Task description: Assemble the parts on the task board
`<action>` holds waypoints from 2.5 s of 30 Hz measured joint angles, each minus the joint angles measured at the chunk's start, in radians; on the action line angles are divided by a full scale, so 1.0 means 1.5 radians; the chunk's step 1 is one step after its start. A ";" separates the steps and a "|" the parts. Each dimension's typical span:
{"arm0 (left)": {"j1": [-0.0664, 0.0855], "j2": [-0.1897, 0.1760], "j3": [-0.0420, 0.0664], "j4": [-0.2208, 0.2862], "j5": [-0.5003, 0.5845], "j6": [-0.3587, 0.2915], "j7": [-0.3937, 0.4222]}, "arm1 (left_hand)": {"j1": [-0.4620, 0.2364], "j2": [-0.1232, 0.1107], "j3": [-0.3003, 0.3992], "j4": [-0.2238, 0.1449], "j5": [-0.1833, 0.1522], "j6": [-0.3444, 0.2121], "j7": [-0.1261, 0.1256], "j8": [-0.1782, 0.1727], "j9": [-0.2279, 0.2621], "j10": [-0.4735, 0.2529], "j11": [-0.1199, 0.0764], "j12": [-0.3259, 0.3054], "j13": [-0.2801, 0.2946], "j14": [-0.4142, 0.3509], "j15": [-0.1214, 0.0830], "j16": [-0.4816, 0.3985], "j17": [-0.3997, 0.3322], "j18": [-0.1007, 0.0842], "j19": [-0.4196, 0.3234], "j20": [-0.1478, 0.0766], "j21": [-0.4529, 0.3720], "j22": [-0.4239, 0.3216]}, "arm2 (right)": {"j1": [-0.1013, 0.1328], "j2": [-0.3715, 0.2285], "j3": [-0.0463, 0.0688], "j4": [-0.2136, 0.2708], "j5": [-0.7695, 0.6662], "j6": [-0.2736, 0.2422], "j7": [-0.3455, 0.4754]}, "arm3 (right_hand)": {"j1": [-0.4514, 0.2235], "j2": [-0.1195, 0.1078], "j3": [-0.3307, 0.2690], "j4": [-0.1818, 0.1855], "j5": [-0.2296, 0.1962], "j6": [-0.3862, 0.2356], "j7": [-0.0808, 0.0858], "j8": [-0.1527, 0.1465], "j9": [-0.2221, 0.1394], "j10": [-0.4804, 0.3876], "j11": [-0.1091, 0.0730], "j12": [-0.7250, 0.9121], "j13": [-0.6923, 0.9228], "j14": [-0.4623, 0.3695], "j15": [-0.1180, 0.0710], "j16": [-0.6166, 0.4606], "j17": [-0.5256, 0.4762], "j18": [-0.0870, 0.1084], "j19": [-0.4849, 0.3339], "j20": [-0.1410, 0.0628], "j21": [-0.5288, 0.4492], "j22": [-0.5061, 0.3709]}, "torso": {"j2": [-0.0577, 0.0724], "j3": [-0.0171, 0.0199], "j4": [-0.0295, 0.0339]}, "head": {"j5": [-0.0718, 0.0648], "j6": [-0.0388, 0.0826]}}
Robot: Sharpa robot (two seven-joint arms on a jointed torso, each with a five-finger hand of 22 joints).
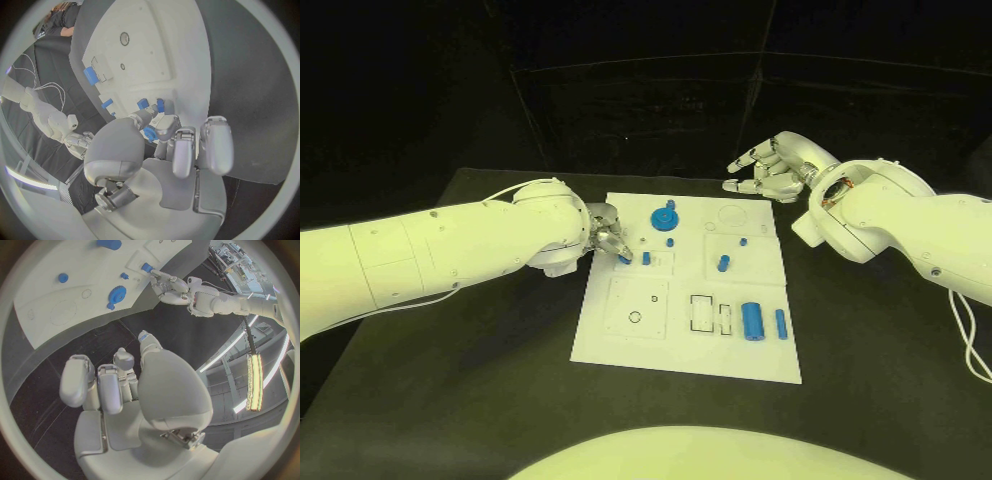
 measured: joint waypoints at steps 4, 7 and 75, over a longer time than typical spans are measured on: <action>0.000 0.002 0.000 -0.002 -0.001 0.001 -0.001 | -0.001 -0.001 0.001 -0.001 0.000 0.000 0.000 0.000 0.000 0.000 0.000 0.000 0.000 0.000 0.000 0.000 0.000 0.000 0.000 0.000 0.000 0.000 | 0.000 0.000 0.000 0.000 0.000 0.000 0.000 | 0.000 0.000 0.000 0.000 0.000 0.000 0.000 0.000 0.000 0.000 0.000 0.000 0.000 0.000 0.000 0.000 0.000 0.000 0.000 0.000 0.000 0.000 | 0.000 0.0000 0.0000 | 0.000 0.000; 0.000 0.005 0.000 -0.005 -0.001 0.002 -0.001 | -0.003 -0.002 0.007 -0.001 0.000 0.000 0.000 0.001 0.000 0.000 0.000 0.000 0.002 0.000 0.000 0.000 0.000 0.000 0.000 0.000 0.000 0.000 | 0.000 0.001 0.000 0.000 0.000 0.000 0.000 | 0.000 0.000 0.000 0.000 0.000 0.000 0.000 0.000 0.000 0.000 0.000 0.000 0.000 0.000 0.000 0.000 0.000 0.000 0.000 0.000 0.000 0.000 | 0.000 0.0001 0.0000 | 0.000 -0.001; -0.001 0.010 -0.001 -0.032 0.056 -0.120 0.043 | -0.035 0.000 -0.326 0.115 -0.026 -0.051 0.021 0.007 -0.048 -0.172 0.025 -0.204 -0.225 0.000 0.012 -0.058 0.000 0.043 -0.066 0.013 -0.216 -0.148 | 0.000 0.004 0.000 -0.004 0.001 0.001 0.000 | 0.003 0.003 -0.004 0.004 0.000 0.000 0.000 0.002 0.000 0.000 0.000 0.000 -0.002 0.000 0.000 -0.003 0.000 0.000 -0.002 -0.002 -0.003 -0.003 | 0.000 -0.0002 0.0006 | -0.010 -0.005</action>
